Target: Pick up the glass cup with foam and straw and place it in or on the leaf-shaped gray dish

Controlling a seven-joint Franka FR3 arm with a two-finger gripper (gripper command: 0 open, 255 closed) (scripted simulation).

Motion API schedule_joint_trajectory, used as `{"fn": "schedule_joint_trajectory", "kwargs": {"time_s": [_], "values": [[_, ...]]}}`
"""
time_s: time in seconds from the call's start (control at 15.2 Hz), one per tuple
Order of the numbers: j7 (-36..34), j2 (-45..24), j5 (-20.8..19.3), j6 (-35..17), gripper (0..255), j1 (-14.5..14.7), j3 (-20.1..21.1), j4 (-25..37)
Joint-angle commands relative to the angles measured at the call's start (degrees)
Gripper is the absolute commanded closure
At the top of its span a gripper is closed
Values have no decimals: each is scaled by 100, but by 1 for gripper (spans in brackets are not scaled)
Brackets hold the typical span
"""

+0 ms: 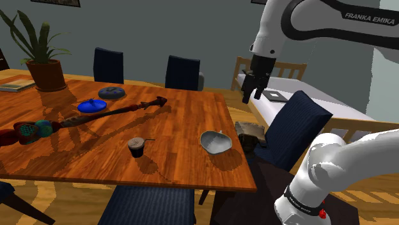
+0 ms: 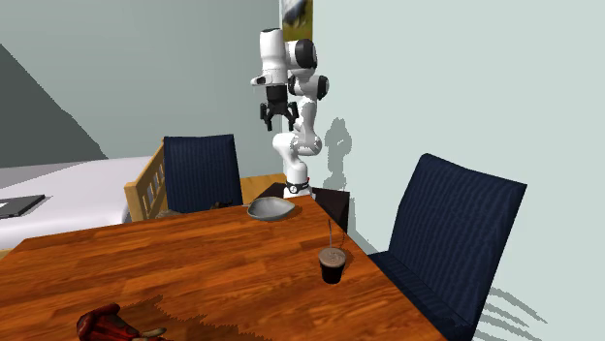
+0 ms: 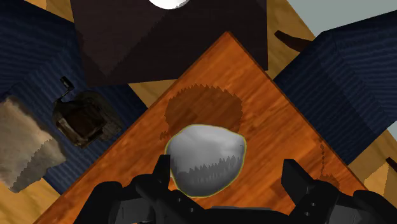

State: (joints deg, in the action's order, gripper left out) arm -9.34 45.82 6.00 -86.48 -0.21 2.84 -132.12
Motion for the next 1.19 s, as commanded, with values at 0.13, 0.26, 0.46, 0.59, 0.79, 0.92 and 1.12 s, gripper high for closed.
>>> {"fn": "schedule_joint_trajectory", "kwargs": {"time_s": [0.13, 0.26, 0.46, 0.59, 0.79, 0.92, 1.12], "values": [[-106, -251, 91, -339, 0, 45, 158, -42], [-211, -527, 168, -674, 0, 87, 314, -53], [-369, -982, 257, -1162, 0, 140, 549, -13], [-478, -1312, 293, -1475, 0, 169, 702, 53], [-650, -1839, 307, -1919, 0, 203, 931, 207], [-776, -2210, 285, -2195, 0, 221, 1078, 348], [-982, -2792, 199, -2573, 0, 243, 1290, 614]]}}
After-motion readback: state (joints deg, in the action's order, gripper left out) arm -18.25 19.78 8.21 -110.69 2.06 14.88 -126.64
